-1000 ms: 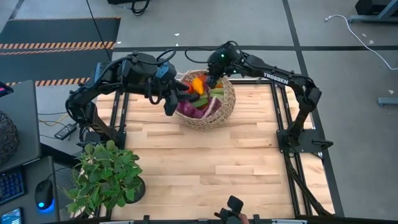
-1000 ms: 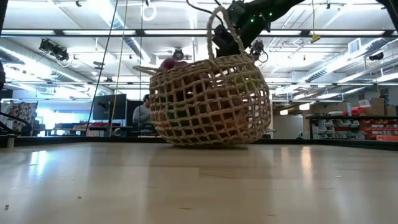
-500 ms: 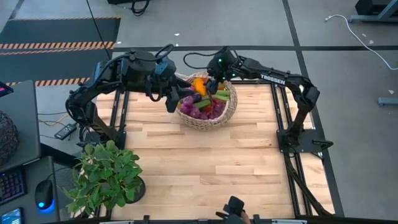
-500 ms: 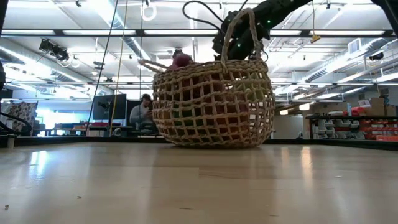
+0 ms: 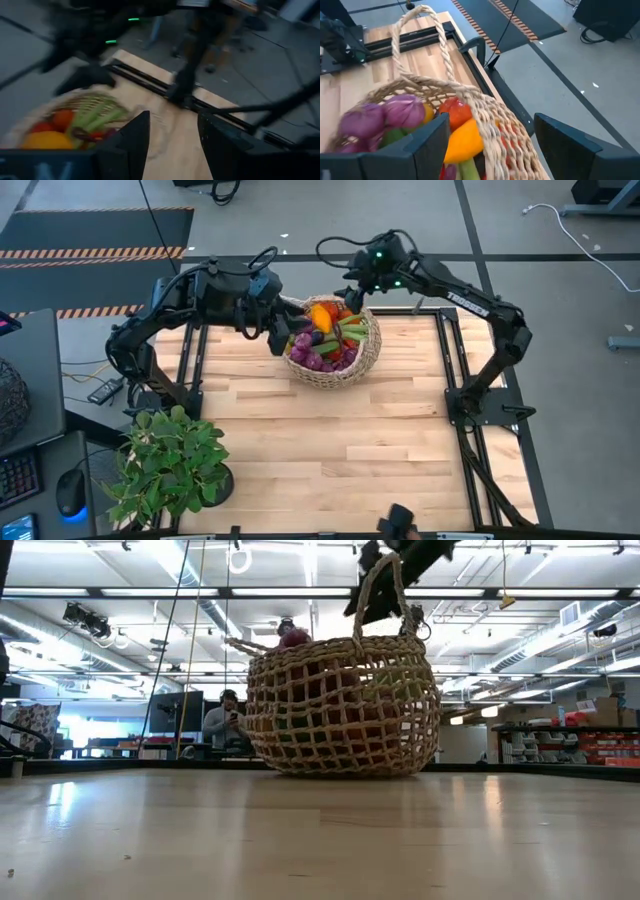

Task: Build produce basket
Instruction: Return to Home Position

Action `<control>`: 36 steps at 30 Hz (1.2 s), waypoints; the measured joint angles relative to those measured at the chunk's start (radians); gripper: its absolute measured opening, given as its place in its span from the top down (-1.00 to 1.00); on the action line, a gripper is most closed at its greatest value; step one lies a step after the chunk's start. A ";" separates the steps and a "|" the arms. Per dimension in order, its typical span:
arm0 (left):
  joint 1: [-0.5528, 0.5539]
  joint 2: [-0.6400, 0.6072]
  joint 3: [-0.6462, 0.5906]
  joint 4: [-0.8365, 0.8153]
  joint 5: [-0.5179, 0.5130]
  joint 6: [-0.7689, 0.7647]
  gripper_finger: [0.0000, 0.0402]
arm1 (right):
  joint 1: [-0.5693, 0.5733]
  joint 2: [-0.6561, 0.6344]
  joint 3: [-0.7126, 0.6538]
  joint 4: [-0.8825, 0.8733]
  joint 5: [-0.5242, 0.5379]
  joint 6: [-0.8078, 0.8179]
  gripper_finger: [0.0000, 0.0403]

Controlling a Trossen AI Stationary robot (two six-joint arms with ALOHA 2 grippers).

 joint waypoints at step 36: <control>0.253 -0.805 -1.408 1.060 0.171 -0.096 0.97 | -0.017 -0.808 -0.625 0.093 -0.210 0.531 0.94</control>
